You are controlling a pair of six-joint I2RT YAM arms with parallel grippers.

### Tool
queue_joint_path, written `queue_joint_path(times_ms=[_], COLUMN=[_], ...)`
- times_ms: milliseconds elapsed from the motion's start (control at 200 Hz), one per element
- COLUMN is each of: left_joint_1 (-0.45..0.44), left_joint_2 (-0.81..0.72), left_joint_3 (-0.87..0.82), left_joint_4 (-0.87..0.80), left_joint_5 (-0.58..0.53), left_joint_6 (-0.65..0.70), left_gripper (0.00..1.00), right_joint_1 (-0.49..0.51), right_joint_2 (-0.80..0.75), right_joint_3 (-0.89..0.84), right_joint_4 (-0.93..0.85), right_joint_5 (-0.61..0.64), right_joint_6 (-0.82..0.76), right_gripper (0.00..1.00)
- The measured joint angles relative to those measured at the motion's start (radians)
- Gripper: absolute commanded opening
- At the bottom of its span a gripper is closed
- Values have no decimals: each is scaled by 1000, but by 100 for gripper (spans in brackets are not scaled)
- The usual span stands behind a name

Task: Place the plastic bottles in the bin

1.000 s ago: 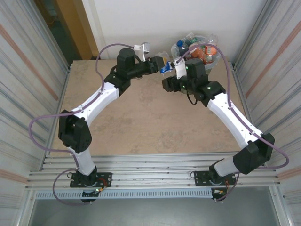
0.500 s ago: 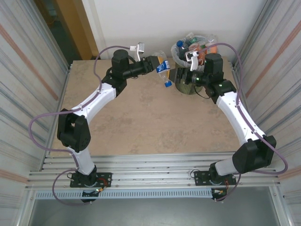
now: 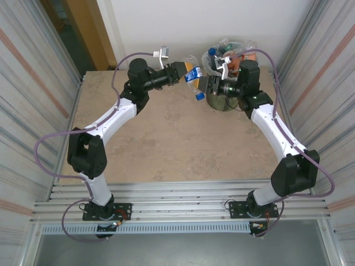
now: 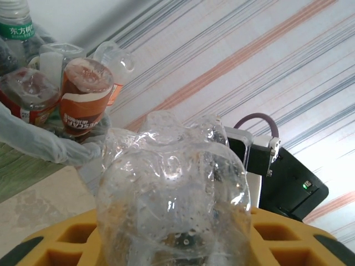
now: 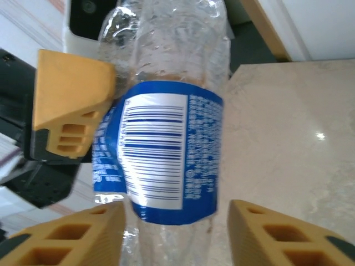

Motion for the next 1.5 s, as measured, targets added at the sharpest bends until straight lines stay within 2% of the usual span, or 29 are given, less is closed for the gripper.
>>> queue_joint_path(times_ms=[100,170,270,381,526,671,897,1122,1317,1503], left_joint_1=[2,2,2,4,30,62,72,107,114,114], left_joint_2=[5,5,5,5,-32,-104,-246,-339,-376,-389], left_joint_3=[0,0,0,-3,-72,-145,-241,-365,-454,-492], left_joint_4=[23,26,25,26,24,-5,-97,-213,-299,-341], left_joint_5=[4,5,3,0,-24,-83,-177,-253,-312,-336], left_joint_6=[-10,-10,-15,-19,8,64,196,296,340,362], left_gripper=[31,51,70,80,92,98,99,99,99,99], right_joint_1=[5,5,8,15,24,39,58,82,166,225], right_joint_2=[0,0,-2,-14,-36,-45,-5,190,395,542], right_joint_3=[5,5,5,15,114,267,470,756,973,1084], right_joint_4=[13,11,5,-61,-234,-408,-585,-738,-836,-859], right_joint_5=[1,3,22,94,294,513,769,951,1147,1347], right_joint_6=[25,36,28,1,-68,-151,-291,-372,-394,-401], right_gripper=[29,28,27,26,26,26,26,26,26,26])
